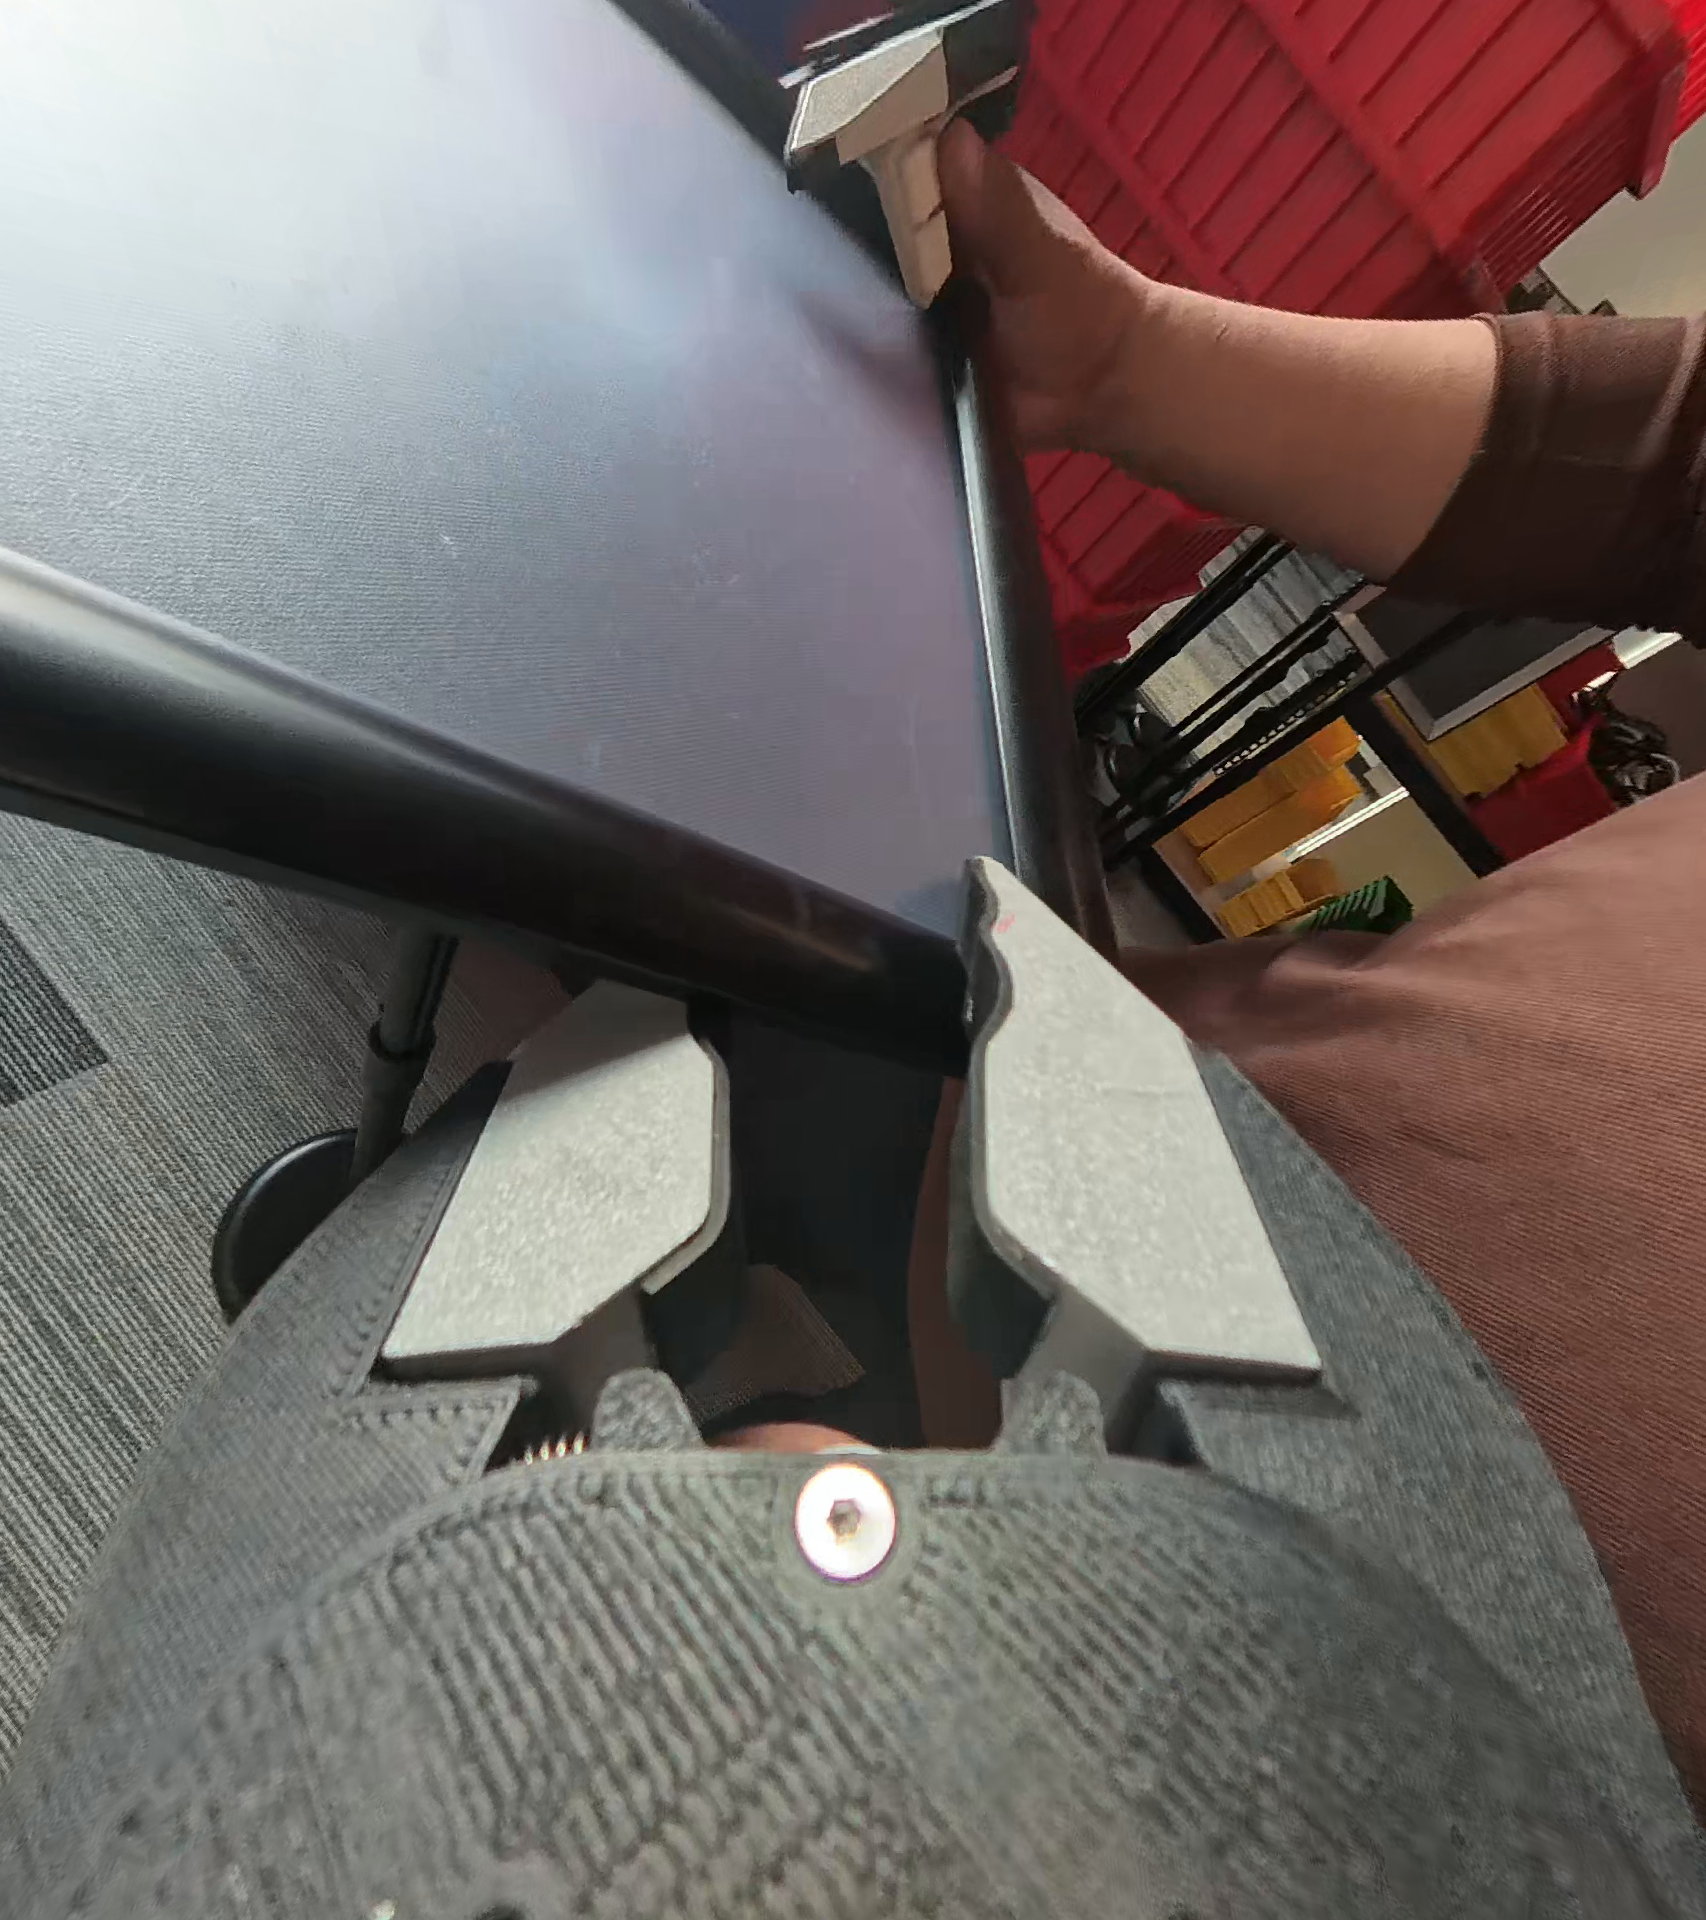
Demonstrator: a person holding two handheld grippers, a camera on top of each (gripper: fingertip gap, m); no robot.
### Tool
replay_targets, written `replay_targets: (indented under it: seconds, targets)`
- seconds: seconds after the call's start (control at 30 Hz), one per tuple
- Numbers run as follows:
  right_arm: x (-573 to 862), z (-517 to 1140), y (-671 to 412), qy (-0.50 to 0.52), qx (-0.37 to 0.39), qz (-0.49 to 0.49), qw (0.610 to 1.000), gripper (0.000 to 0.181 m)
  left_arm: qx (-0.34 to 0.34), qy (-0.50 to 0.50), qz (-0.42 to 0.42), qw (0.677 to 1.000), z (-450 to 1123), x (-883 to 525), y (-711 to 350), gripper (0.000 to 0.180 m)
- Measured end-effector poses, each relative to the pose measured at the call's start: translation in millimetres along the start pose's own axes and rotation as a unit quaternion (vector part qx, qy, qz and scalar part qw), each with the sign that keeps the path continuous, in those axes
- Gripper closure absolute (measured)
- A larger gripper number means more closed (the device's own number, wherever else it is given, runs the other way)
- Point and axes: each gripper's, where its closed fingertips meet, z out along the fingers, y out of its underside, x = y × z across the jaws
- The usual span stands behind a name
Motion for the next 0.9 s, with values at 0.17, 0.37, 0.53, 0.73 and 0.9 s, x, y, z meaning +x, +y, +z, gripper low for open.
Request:
replay_targets:
  seconds: [0.17, 0.37, 0.53, 0.73, 0.9]
  targets:
    - [-3.4, 0.7, -0.5, 0.013, -0.032, -0.057, 0.998, 0.132, 0.019, -0.017, 0.036, 0.999, 0.9, -9.9, 6.4, 0.136]
    - [-10.5, 5.3, -9.3, 0.008, -0.045, -0.035, 0.998, 0.131, 0.036, 0.058, -0.060, 0.996, 1.3, -9.6, 9.7, 0.141]
    - [-9.4, 0.0, -2.5, 0.076, -0.210, 0.013, 0.975, 0.148, 0.091, 0.117, -0.130, 0.980, 15.8, -0.4, 17.4, 0.153]
    - [-31.7, 2.6, -7.1, 0.110, -0.259, 0.016, 0.959, 0.153, 0.131, 0.141, -0.147, 0.970, 28.4, -14.0, 33.2, 0.150]
    - [-57.5, 15.0, -15.1, 0.181, -0.279, -0.033, 0.942, 0.153, 0.160, 0.167, -0.175, 0.957, 56.4, -31.2, 51.6, 0.141]
